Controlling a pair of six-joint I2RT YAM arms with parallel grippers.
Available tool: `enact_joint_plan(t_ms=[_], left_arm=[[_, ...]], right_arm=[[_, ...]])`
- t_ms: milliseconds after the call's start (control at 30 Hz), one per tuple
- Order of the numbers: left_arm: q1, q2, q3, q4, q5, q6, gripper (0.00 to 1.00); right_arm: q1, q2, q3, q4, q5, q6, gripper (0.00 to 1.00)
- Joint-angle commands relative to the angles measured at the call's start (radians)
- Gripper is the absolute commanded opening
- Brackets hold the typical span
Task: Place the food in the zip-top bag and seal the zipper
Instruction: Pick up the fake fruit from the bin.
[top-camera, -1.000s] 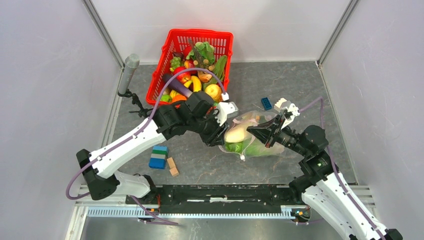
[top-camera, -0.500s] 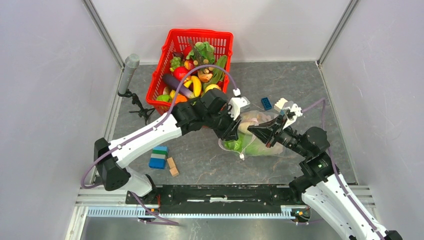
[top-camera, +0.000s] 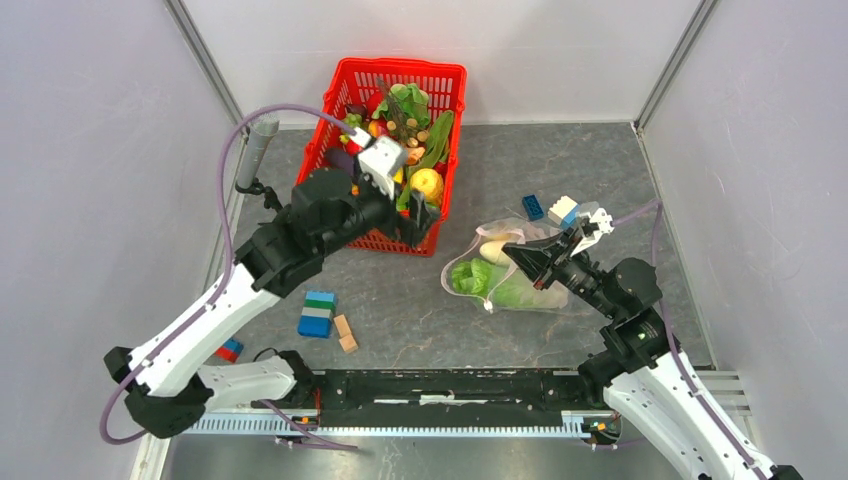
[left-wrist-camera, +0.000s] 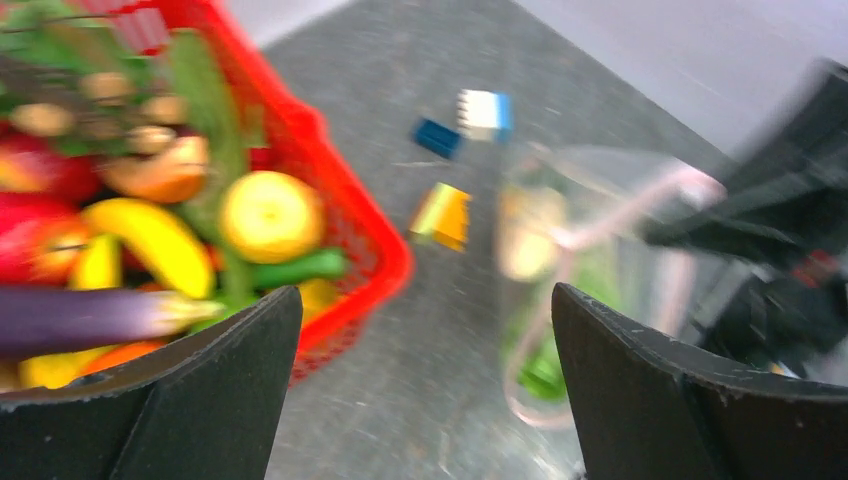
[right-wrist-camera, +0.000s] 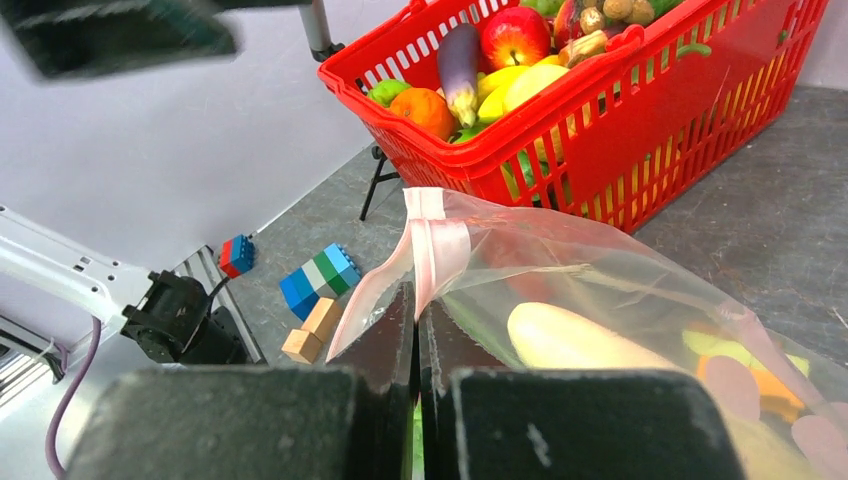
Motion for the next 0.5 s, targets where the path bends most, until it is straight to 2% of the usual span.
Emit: enact_joint_plan(t_ms=[0, 100, 233, 467], left_arm=[[0.165, 0.093, 0.022, 0.083, -0.107, -0.044, 1.00], [0.259, 0.135, 0.024, 0.168, -0.109, -0.129, 1.00], [0.294, 0.209, 0.005, 0.314, -0.171, -0.158, 1.00], [0.391, 0.402, 0.144, 0.396, -0.176, -0.219, 1.00]], right_arm=[[0.005, -0.005, -0.011, 0.058, 0.011, 0.017, 0.00], [0.005, -0.007, -0.018, 0.068, 0.010, 0.021, 0.00], [0.005, -0.007, -0.026, 0.078, 0.006, 0.029, 0.00], [0.005, -0.018, -0.032, 0.081, 0.005, 0.037, 0.00]])
